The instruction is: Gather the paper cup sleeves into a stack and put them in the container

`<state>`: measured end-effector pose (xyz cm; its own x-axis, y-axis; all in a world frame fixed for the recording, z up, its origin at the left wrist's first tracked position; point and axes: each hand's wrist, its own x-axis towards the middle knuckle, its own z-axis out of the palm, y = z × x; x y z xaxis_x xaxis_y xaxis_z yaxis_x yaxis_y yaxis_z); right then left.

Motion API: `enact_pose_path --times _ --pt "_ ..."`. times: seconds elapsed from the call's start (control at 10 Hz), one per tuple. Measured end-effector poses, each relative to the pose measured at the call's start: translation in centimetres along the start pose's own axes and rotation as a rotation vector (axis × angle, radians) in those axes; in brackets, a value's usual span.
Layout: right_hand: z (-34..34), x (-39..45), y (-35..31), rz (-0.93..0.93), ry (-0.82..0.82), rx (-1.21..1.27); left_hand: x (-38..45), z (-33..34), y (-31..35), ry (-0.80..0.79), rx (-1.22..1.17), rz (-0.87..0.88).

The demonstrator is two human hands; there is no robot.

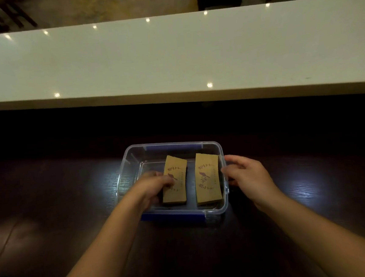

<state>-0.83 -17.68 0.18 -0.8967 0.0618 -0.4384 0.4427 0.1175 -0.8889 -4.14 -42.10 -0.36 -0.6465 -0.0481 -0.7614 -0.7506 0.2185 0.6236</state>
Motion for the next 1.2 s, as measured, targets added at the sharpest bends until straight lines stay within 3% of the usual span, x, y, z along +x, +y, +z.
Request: enact_pose_path --times 0.8,1.1,1.2 --pt "0.6 -0.1 0.2 0.055 0.052 0.067 1.1 2.8 -0.4 0.019 0.213 0.127" --pt "0.2 -0.9 -0.4 0.048 0.069 0.054 0.6 2.6 -0.3 0.12 0.345 0.172" --pt "-1.4 -1.8 -0.8 0.021 0.091 0.0 -0.6 2.9 -0.1 0.265 0.526 0.278"
